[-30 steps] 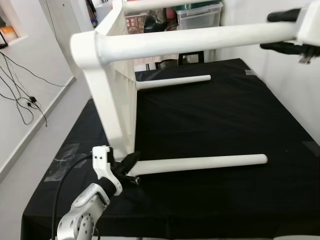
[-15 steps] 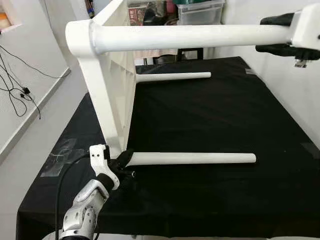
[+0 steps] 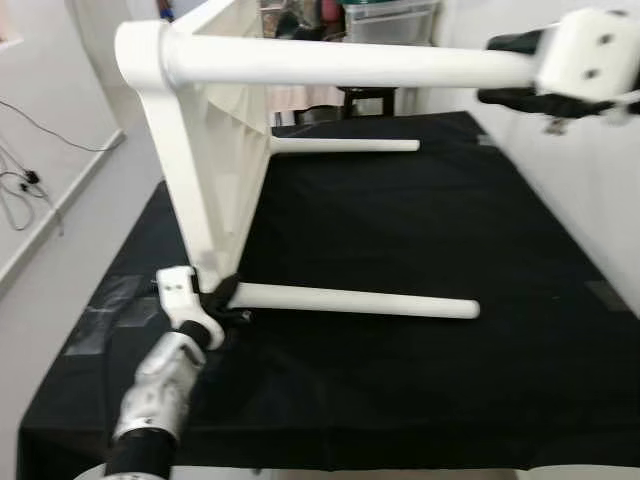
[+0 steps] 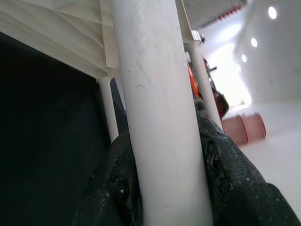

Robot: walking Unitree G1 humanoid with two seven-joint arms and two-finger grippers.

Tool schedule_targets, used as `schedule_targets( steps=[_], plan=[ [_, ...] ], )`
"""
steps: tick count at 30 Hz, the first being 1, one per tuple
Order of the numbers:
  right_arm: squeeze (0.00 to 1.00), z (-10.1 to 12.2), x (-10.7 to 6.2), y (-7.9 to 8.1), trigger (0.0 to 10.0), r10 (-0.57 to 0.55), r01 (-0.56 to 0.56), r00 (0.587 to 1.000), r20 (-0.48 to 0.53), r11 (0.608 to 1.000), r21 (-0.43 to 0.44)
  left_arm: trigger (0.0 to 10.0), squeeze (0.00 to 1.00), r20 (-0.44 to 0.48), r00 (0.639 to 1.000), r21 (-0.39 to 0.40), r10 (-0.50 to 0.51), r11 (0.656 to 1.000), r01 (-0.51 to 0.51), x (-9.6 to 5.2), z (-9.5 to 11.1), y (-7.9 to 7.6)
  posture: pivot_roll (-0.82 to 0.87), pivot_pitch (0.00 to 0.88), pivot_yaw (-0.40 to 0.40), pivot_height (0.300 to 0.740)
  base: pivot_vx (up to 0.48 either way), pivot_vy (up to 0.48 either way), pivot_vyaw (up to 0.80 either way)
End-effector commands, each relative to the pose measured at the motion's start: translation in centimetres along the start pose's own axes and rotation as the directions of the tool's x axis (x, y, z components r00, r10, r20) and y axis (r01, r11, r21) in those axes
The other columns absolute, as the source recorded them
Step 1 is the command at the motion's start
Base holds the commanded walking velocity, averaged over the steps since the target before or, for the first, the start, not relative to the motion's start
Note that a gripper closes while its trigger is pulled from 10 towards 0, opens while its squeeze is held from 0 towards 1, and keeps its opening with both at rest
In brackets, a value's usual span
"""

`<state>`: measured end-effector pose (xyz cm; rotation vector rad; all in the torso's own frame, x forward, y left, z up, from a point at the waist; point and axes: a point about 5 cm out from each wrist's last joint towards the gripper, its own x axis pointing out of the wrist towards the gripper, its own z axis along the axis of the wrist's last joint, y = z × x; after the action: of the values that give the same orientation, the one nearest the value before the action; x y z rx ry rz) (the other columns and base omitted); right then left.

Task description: Building children table

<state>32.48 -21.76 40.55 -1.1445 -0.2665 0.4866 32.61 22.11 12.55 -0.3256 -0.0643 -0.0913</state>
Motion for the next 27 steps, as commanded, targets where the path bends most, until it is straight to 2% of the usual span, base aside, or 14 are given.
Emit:
schedule_targets(
  steps=[1,2,3,4,5,8,10,11,14,16,18,21,24,27],
  plan=[
    [0.0,-6.1,-1.2,-0.2,0.0,-0.133,0.21,0.949,-0.284,0.943,0.26,0.0,0.0,0.137,0.977,0.037,0.165,0.984,-0.171,-1.4,3.5,4.3,-0.16,0.056,0.078,0.74,0.0,0.0,0.0],
    [0.0,-6.1,-1.2,-0.2,0.0,-0.133,0.21,0.949,-0.284,0.943,0.26,0.0,0.0,0.137,0.977,0.037,0.165,0.984,-0.171,-1.4,3.5,4.3,-0.16,0.056,0.078,0.74,0.0,0.0,0.0],
    [0.0,-7.6,-1.0,0.8,0.0,-0.154,0.27,0.919,-0.364,0.917,0.295,0.0,0.0,0.199,0.971,0.097,0.128,0.984,-0.15,-1.3,6.5,4.5,-0.13,0.047,0.082,0.74,0.0,0.0,0.0],
    [0.0,-7.6,-1.0,0.8,0.0,-0.154,0.27,0.919,-0.364,0.917,0.295,0.0,0.0,0.199,0.971,0.097,0.128,0.984,-0.15,-1.3,6.5,4.5,-0.13,0.047,0.082,0.74,0.0,0.0,0.0],
    [0.0,-8.4,-0.8,1.5,0.0,-0.165,0.304,0.901,-0.4,0.9,0.314,0.0,0.0,0.234,0.968,0.133,0.096,0.983,-0.129,-1.2,8.3,4.3,-0.13,0.047,0.081,0.74,0.0,0.0,0.0],
    [0.0,-9.0,-0.6,2.2,0.0,-0.169,0.331,0.886,-0.432,0.883,0.333,0.0,0.0,0.26,0.964,0.169,0.057,0.98,-0.104,-1.1,9.8,3.9,-0.13,0.046,0.078,0.74,0.0,0.0,0.0],
    [0.0,-10.2,0.1,5.0,0.0,-0.116,0.35,0.87,-0.48,0.83,0.434,0.0,0.0,0.301,0.952,0.258,-0.053,0.966,-0.028,-0.6,12.9,2.4,-0.11,0.039,0.061,0.74,0.0,0.0,0.0],
    [0.0,-10.2,0.1,5.0,0.0,-0.116,0.35,0.87,-0.48,0.83,0.434,0.0,0.0,0.301,0.952,0.258,-0.053,0.966,-0.028,-0.6,12.9,2.4,-0.11,0.039,0.061,0.74,0.0,0.0,0.0],
    [0.0,-10.9,1.5,11.6,0.0,0.046,0.306,0.867,-0.497,0.738,0.602,0.0,0.0,0.322,0.922,0.377,-0.214,0.923,0.082,0.2,17.1,-0.2,-0.1,0.037,0.058,0.74,0.0,0.0,0.0],
    [0.0,-10.9,1.5,11.6,0.0,0.046,0.306,0.867,-0.497,0.738,0.602,0.0,0.0,0.322,0.922,0.377,-0.214,0.923,0.082,0.2,17.1,-0.2,-0.1,0.037,0.058,0.74,0.0,0.0,0.0],
    [0.0,-10.4,2.1,15.4,0.0,0.125,0.279,0.867,-0.483,0.681,0.677,0.0,0.0,0.324,0.899,0.441,-0.295,0.888,0.133,0.4,19.2,-1.6,-0.06,0.041,0.07,0.74,0.0,0.0,0.0],
    [0.0,-10.4,2.1,15.4,0.0,0.125,0.279,0.867,-0.483,0.681,0.677,0.0,0.0,0.324,0.899,0.441,-0.295,0.888,0.133,0.4,19.2,-1.6,-0.06,0.041,0.07,0.74,0.0,0.0,0.0],
    [0.0,-9.4,2.7,16.3,0.0,0.146,0.224,0.888,-0.435,0.69,0.688,0.0,0.0,0.322,0.878,0.449,-0.353,0.874,0.186,0.7,19.9,-3.1,-0.07,0.046,0.078,0.74,0.0,0.0,0.0],
    [0.0,-9.8,2.5,15.0,0.0,0.115,0.262,0.881,-0.459,0.689,0.676,0.0,0.0,0.291,0.881,0.429,-0.373,0.874,0.228,0.8,18.4,-3.9,-0.08,0.051,0.069,0.74,0.0,0.0,0.0]
  ],
)
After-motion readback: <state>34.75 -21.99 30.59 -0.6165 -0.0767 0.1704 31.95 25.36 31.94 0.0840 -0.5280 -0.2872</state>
